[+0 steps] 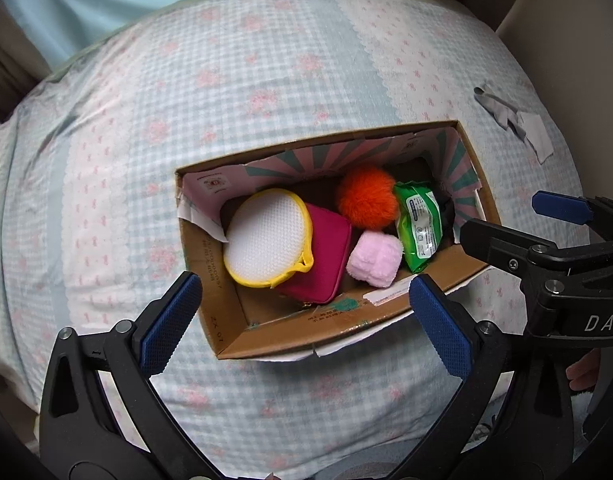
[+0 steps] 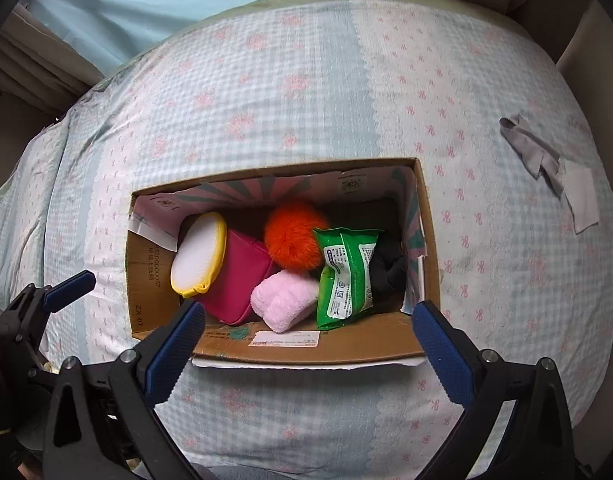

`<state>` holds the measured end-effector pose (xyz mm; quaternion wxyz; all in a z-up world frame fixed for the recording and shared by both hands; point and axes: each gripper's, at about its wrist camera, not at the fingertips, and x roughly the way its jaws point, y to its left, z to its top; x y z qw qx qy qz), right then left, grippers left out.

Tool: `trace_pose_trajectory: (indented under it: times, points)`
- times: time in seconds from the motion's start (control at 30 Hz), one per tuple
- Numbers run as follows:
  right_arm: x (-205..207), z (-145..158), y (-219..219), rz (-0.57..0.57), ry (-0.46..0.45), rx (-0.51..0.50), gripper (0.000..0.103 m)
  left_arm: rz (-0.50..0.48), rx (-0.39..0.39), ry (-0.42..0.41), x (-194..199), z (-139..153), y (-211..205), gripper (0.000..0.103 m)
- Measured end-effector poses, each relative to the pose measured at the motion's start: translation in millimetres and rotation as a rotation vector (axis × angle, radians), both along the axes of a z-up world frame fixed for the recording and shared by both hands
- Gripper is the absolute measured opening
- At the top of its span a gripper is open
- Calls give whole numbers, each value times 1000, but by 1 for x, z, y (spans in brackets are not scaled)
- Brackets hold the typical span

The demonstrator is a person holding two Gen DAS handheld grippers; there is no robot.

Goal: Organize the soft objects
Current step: 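Lift both tools from the box and move toward the grey cloth and white wipe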

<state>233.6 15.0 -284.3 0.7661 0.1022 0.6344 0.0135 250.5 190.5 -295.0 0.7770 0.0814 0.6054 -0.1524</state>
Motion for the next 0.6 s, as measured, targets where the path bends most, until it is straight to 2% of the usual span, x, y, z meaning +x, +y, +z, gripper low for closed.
trace_pose_trajectory:
  times: [0.2,0.6]
  points:
    - [-27,57,-9,-7,-140,-32,103,46,-26,-122,-24,52,9,103]
    - [-105,182,-31,10,-462,-169,103,131,-77,-384,-92,169,5,103]
